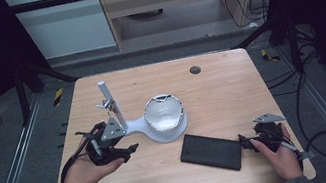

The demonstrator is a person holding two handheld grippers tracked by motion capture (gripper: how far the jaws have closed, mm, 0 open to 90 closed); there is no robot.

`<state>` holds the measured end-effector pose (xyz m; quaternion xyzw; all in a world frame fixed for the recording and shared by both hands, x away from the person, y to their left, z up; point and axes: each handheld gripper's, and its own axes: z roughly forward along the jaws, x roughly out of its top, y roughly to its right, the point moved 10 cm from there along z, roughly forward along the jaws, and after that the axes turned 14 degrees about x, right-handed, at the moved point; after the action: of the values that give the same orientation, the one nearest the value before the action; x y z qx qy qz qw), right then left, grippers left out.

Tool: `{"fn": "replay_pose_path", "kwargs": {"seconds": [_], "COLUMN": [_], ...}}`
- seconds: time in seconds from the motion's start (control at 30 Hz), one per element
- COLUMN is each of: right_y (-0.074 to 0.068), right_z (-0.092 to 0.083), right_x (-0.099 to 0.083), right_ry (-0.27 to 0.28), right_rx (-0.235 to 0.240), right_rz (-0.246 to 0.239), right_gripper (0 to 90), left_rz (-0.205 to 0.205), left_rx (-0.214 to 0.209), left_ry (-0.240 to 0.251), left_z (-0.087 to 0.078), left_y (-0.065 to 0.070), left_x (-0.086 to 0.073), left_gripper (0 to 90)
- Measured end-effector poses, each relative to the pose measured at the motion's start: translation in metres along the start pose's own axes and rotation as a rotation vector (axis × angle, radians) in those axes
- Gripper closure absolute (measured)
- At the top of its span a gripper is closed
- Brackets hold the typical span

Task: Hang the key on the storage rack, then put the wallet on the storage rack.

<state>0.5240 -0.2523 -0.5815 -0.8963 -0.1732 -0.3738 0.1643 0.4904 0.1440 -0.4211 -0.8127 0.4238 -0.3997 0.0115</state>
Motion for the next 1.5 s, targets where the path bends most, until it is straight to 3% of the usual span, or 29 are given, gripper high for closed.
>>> {"fn": "replay_pose_path", "kwargs": {"seconds": [0.47, 0.57, 0.67, 0.7, 0.93, 1.17, 1.3, 1.5], "right_y": [0.001, 0.0, 0.0, 0.002, 0.0, -0.006, -0.009, -0.011], "right_z": [0.0, -0.002, -0.009, -0.016, -0.018, -0.018, -0.02, -0.022], "right_x": [0.0, 0.001, 0.011, 0.017, 0.019, 0.019, 0.021, 0.022], "right_ry": [-0.003, -0.011, 0.036, 0.08, 0.078, 0.081, 0.092, 0.1], "right_rx": [0.0, 0.008, -0.014, -0.038, -0.046, -0.006, -0.006, -0.01], "right_rz": [-0.005, -0.021, -0.033, -0.04, -0.071, -0.123, -0.135, -0.14], "right_gripper": [1.8, 7.7, 4.8, 6.5, 6.0, 4.5, 7.8, 13.7], "left_rz": [-0.003, -0.008, -0.008, -0.008, -0.018, -0.002, -0.018, -0.008], "left_rx": [-0.044, -0.067, -0.078, -0.082, -0.123, -0.142, -0.158, -0.183], "left_ry": [-0.005, 0.001, 0.0, -0.007, -0.009, -0.028, -0.023, -0.036], "left_z": [0.038, 0.045, 0.05, 0.052, 0.064, 0.072, 0.075, 0.08], "left_y": [0.035, 0.043, 0.047, 0.048, 0.061, 0.073, 0.08, 0.09], "left_x": [-0.001, 0.0, -0.001, -0.002, -0.004, -0.012, -0.014, -0.016], "left_gripper": [27.5, 25.3, 23.6, 21.7, 15.5, 19.8, 26.3, 40.1]}}
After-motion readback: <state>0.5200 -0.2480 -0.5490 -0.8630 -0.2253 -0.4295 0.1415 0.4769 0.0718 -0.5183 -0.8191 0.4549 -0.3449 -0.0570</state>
